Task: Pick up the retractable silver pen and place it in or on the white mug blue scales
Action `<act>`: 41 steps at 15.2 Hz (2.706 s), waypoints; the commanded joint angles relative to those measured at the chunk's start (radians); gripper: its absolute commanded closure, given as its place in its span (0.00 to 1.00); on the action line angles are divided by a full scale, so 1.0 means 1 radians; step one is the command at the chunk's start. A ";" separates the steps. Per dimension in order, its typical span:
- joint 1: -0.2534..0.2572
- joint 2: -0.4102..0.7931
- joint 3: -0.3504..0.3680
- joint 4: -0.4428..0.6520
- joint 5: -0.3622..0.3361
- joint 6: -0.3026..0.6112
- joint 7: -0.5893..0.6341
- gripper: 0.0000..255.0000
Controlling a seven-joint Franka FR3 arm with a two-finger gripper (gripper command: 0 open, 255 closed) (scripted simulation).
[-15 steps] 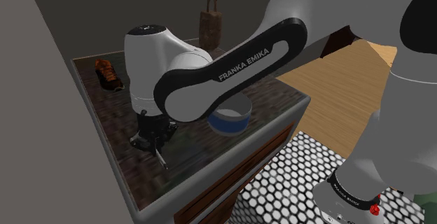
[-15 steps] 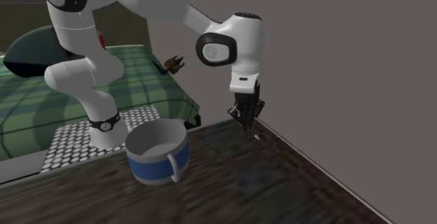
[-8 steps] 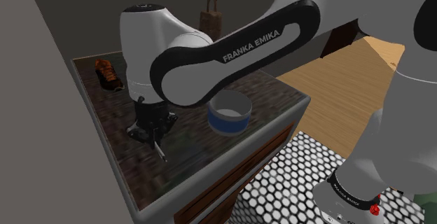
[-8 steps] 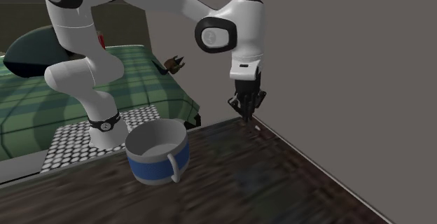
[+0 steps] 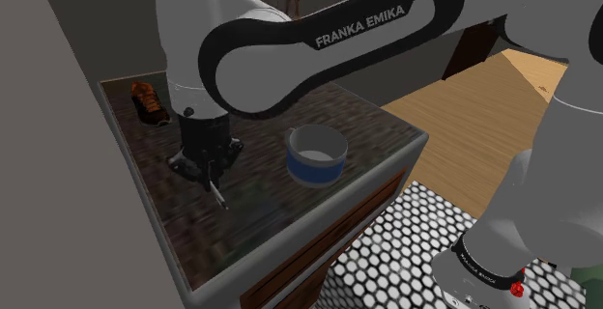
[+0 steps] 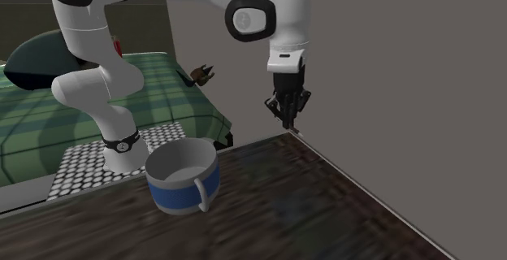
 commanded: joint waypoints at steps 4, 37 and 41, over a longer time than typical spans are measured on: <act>-0.002 -0.016 0.003 0.047 0.010 -0.062 -0.005 1.00; -0.249 -0.509 -0.272 -0.391 0.224 -0.117 -0.599 1.00; -0.247 -0.498 -0.268 -0.435 0.225 -0.062 -0.602 1.00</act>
